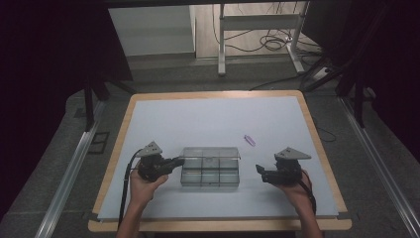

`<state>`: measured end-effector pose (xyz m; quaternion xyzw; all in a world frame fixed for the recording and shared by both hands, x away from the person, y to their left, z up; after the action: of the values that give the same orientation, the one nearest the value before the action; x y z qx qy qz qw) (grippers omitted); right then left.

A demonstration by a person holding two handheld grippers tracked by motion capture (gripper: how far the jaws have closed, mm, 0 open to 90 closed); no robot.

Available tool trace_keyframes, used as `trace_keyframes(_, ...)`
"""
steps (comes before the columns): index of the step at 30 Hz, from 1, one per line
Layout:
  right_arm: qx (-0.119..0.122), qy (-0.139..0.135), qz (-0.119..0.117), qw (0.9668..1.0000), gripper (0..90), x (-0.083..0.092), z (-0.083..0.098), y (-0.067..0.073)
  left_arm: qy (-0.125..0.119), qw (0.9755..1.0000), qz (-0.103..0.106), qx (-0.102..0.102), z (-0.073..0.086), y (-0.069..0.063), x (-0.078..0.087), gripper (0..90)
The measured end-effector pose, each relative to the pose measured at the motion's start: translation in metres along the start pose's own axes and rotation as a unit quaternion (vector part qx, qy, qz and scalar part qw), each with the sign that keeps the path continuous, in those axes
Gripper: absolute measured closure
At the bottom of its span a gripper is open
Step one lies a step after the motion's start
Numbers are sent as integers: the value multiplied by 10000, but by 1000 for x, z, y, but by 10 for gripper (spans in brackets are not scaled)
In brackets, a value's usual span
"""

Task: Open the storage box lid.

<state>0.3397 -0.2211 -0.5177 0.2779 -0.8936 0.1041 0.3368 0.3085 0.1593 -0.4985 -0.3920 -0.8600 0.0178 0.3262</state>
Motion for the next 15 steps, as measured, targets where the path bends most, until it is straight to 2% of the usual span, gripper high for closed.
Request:
trace_keyframes(8,152,-145,-232,9995,214,-3,-8,13,9,10000,58,-16,0,1,-4,900)
trace_keyframes(15,413,-284,-462,9977,271,-12,-17,27,19,10000,84,-19,0,0,-5,900)
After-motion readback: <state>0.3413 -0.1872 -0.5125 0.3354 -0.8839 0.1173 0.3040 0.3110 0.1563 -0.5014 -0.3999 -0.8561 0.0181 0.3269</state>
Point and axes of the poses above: each handheld gripper's, and its own axes: x roughly backward along the jaws, z roughly out of its underside, y roughly to its left, the point moved 3 cm from there along -x, roughly forward along the jaws, and after that the axes turned 5 degrees about y, right-handed, at the moved point
